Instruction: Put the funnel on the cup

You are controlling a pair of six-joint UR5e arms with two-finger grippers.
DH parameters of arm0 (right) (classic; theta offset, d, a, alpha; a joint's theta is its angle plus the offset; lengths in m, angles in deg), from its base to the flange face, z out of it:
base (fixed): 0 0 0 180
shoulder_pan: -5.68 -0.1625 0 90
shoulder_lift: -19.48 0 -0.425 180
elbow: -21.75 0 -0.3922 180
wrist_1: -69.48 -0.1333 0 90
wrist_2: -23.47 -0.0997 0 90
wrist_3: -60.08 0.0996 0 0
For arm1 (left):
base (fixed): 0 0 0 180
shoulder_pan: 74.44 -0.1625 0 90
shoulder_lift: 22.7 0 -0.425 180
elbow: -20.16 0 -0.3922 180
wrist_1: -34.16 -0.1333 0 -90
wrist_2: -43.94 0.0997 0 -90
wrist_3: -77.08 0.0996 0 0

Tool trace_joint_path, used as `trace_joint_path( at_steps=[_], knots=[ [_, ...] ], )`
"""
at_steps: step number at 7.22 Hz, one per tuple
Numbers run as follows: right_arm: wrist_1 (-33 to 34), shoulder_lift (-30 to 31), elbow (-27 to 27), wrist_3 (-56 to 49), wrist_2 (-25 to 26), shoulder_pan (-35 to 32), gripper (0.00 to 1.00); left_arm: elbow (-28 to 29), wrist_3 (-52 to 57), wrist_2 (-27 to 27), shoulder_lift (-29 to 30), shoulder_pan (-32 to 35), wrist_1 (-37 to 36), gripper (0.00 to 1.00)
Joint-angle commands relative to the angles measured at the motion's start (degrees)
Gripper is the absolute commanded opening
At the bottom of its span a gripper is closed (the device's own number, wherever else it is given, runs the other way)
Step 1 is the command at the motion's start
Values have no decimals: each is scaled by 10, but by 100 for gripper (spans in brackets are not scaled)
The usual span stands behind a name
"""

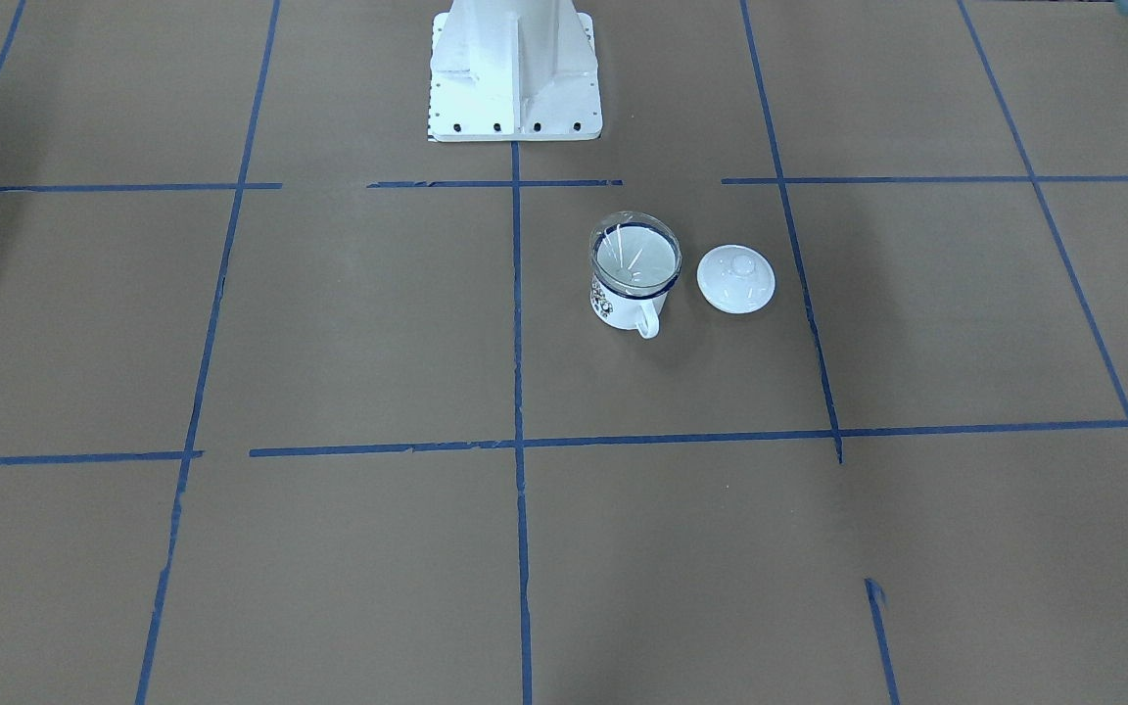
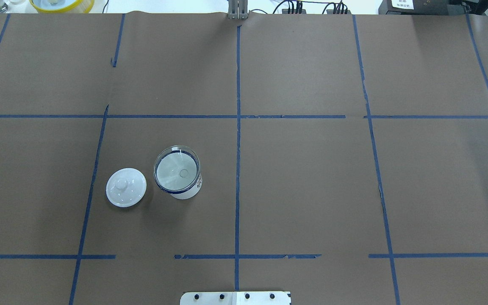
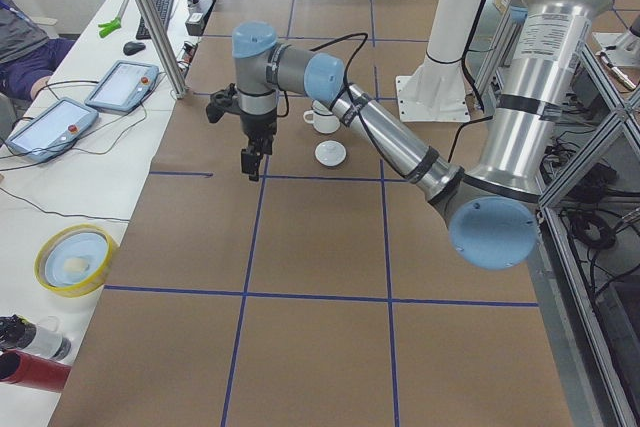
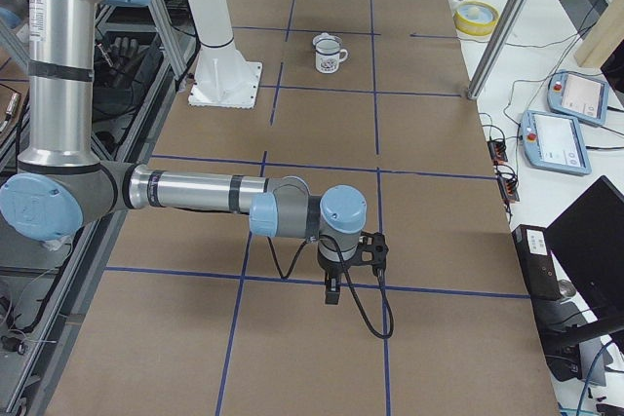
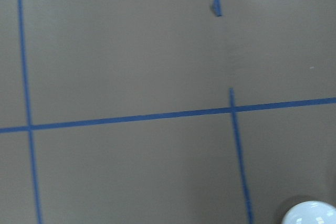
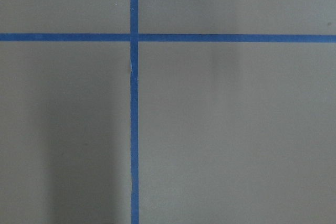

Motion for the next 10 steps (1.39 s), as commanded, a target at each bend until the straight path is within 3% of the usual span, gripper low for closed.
trace_joint_path(
  at_steps=[1,3,10],
  knots=[
    [0,0,0,0,0,0,100,149,153,-28,-20,130,2,100],
    [0,0,1,0,0,0,100,171,150,-113,-81,130,3,100],
    [0,0,1,0,0,0,100,179,74,-117,-106,127,103,100]
  ],
)
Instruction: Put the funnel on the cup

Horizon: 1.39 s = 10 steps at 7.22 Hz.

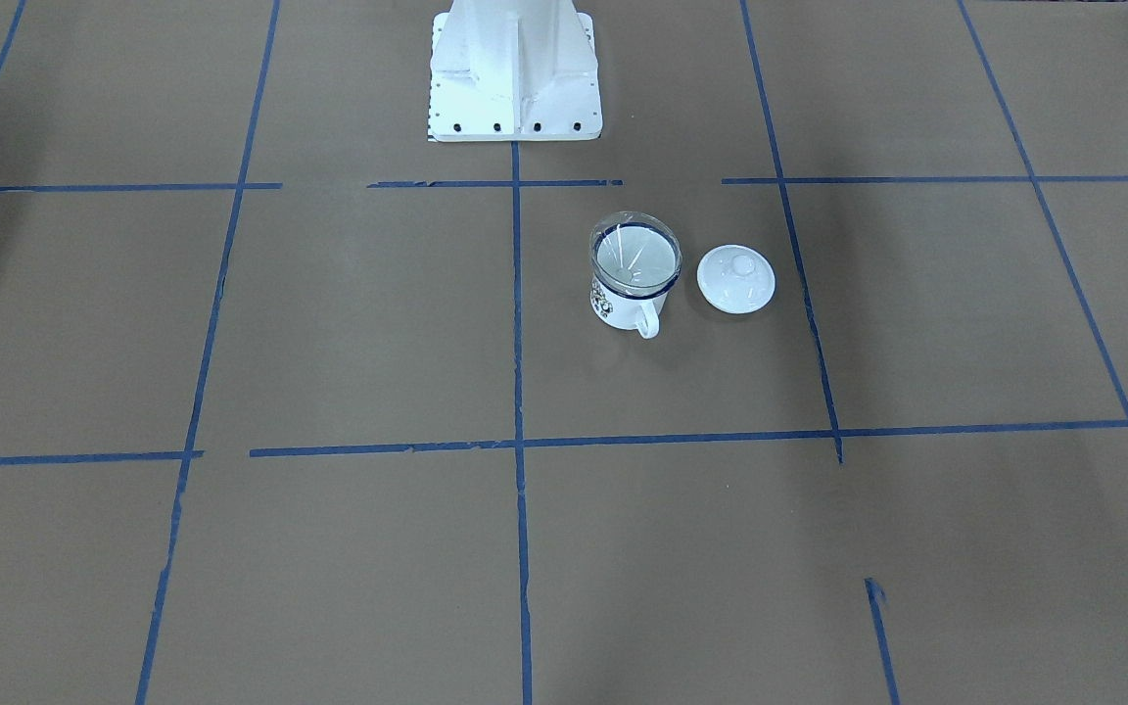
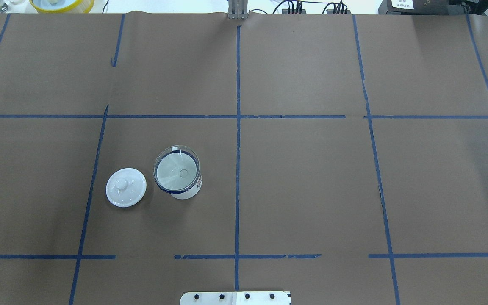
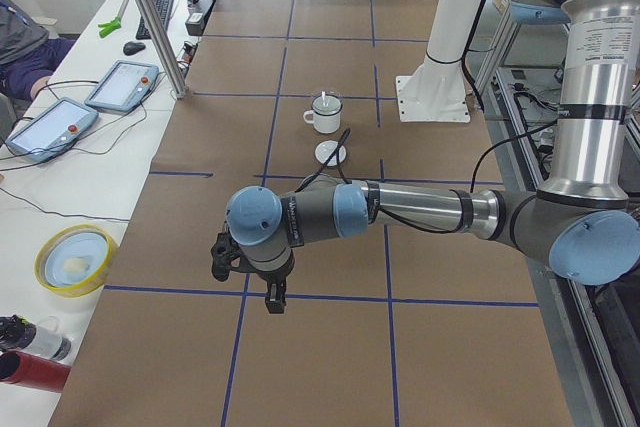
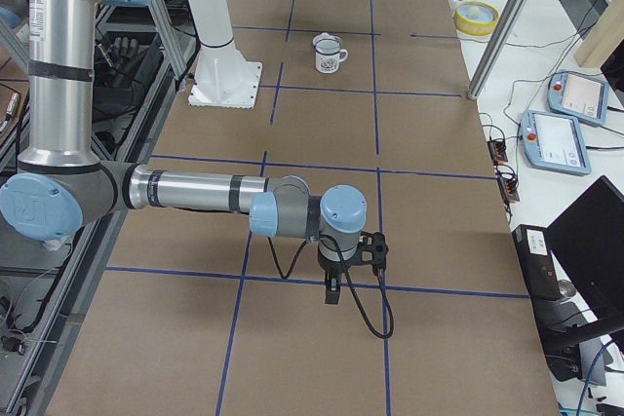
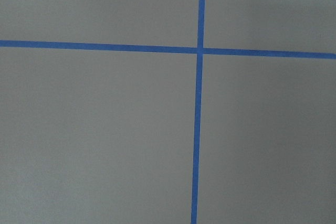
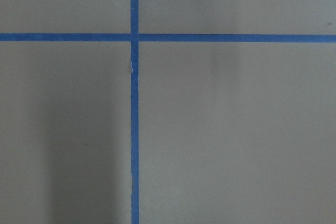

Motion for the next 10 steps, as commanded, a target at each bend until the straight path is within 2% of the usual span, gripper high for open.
trace_joint_path(
  at_steps=[1,2,4,10],
  knots=[
    [0,0,-1,0,0,0,100,11,-3,3,-4,-1,10,100],
    [0,0,0,0,0,0,100,25,-2,1,-5,-2,15,100],
    [0,0,0,0,0,0,100,36,-1,2,-25,-3,72,100],
    [0,0,0,0,0,0,100,30,-1,5,-25,-3,76,100]
  ],
)
